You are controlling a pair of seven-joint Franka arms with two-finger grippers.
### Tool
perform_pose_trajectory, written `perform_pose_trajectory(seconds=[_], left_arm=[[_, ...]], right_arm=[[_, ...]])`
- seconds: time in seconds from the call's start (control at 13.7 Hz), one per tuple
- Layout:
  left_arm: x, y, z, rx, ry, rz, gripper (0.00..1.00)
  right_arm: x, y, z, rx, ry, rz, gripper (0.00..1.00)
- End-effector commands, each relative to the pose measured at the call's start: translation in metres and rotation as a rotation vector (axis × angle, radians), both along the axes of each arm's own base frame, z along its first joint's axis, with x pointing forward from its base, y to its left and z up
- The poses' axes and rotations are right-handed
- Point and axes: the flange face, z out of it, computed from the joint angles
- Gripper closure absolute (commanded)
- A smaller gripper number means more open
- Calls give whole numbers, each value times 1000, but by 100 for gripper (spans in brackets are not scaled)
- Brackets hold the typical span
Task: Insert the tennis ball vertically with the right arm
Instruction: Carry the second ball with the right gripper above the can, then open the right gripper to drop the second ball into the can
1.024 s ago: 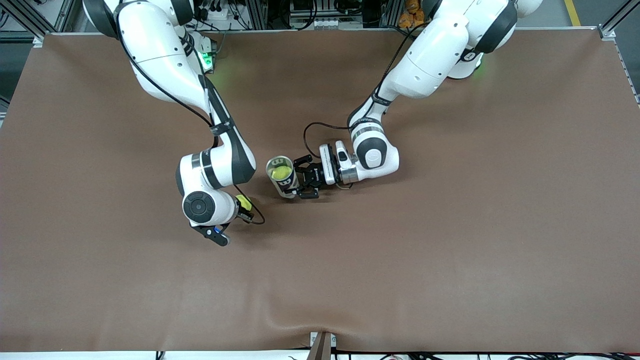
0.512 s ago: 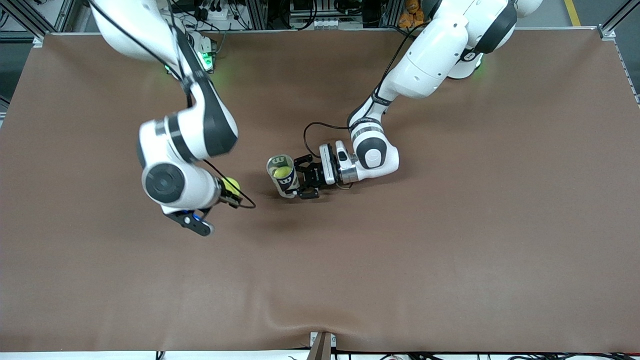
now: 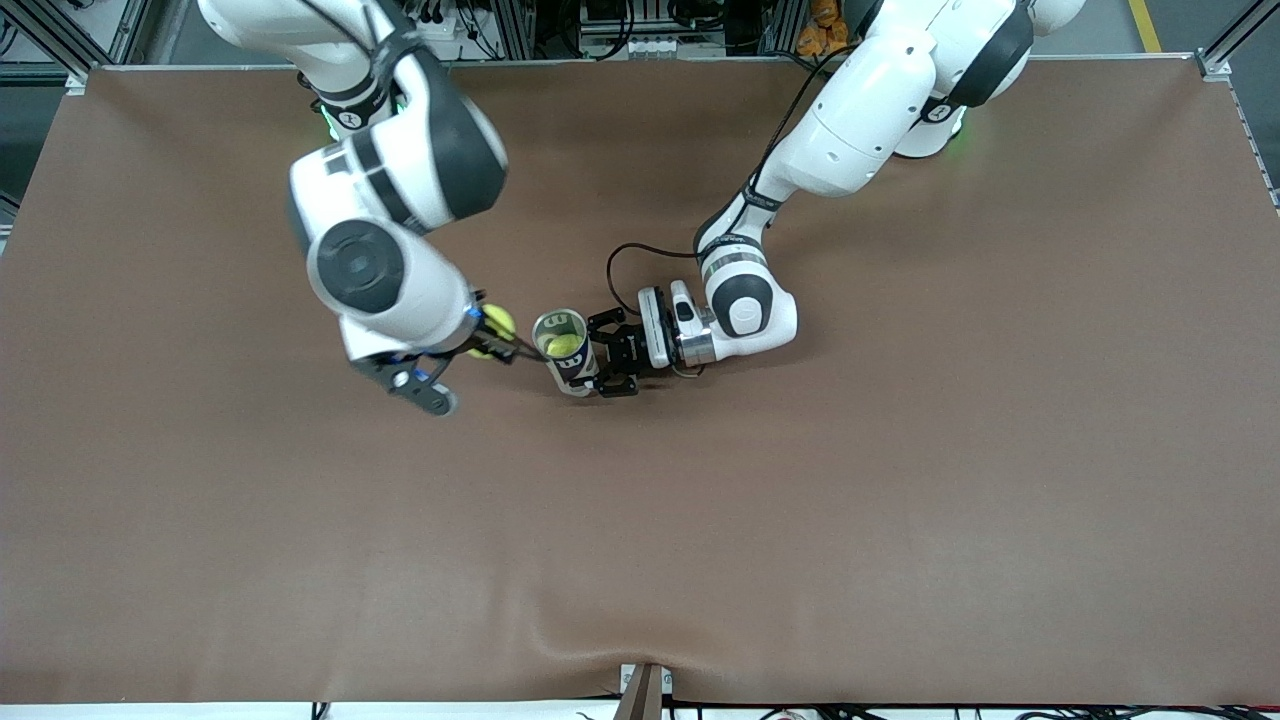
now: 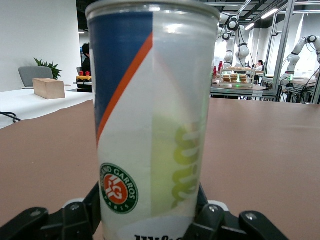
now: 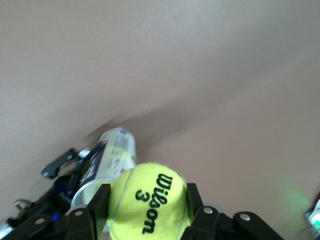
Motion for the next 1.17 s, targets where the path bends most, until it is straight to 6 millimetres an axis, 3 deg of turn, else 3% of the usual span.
perform_pose_trajectory(seconds=[0.0,0.37,0.8,0.88,0.95,1.02,1.1], left_arm=[[-6,2,-14,41,-45,7,30],[-6,2,-14,41,-45,7,30],[-6,4,-15,43,-43,8,30],[-6,3,-15,42,-43,7,30],[-6,3,-14,42,-44,8,30],[-6,3,-15,42,-43,7,30],[-7,3,-16,44,-41,8,29]], right_arm=[[-10,23,6,-18,-23,-52,100],[-21,58,-16,-19,-47,-59,100],[-19,60,-40,-49,-26,-57,100],[-19,60,-40,-47,-25,-56,94],[-18,59,-40,-47,-25,-57,75],[-19,60,-40,-47,-26,-56,30],[-19,61,-40,-48,-25,-56,0]])
